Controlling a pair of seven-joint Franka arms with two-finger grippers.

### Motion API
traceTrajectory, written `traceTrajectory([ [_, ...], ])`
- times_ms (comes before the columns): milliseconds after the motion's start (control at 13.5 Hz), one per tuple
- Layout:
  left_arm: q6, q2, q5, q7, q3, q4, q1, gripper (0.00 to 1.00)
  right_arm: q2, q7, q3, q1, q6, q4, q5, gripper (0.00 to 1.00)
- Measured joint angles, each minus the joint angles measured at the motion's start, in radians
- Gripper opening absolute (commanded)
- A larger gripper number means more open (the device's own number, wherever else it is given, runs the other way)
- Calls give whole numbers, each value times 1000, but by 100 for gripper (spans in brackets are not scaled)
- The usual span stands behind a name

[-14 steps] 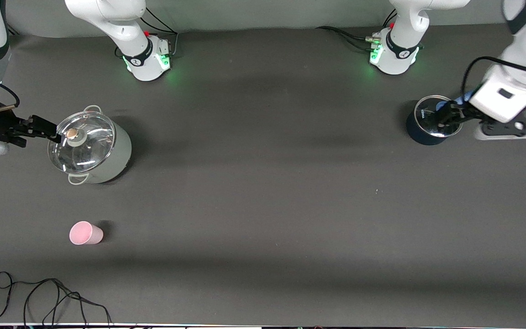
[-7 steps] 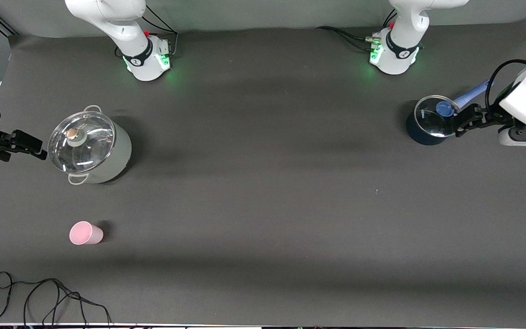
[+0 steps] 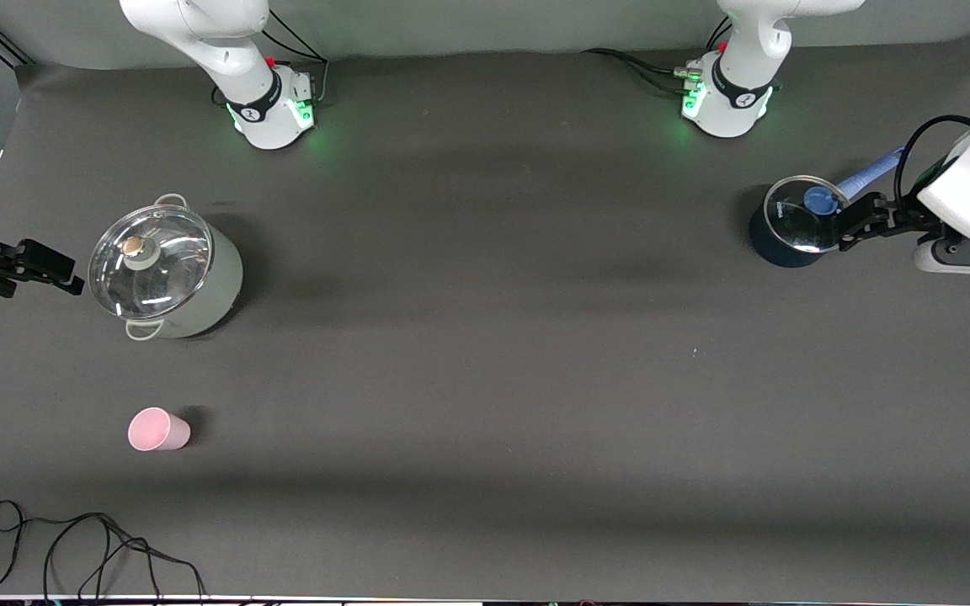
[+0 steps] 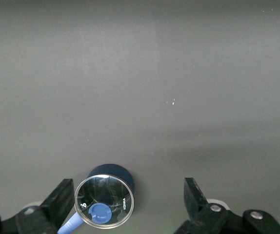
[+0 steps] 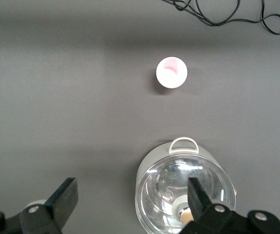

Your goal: Transfer pink cup from left to right arm

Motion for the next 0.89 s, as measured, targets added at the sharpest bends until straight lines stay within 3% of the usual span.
traceTrajectory([
  [148,0,0,0,23,1,2,1,100,0,0,-61,50,-2,1,0,99],
  [295,0,1,0,35,1,2,1,100,0,0,-80,56,-4,2,0,99],
  [886,0,4,1,41,2,2,6,100,0,0,-31,25,-12,18,0,99],
])
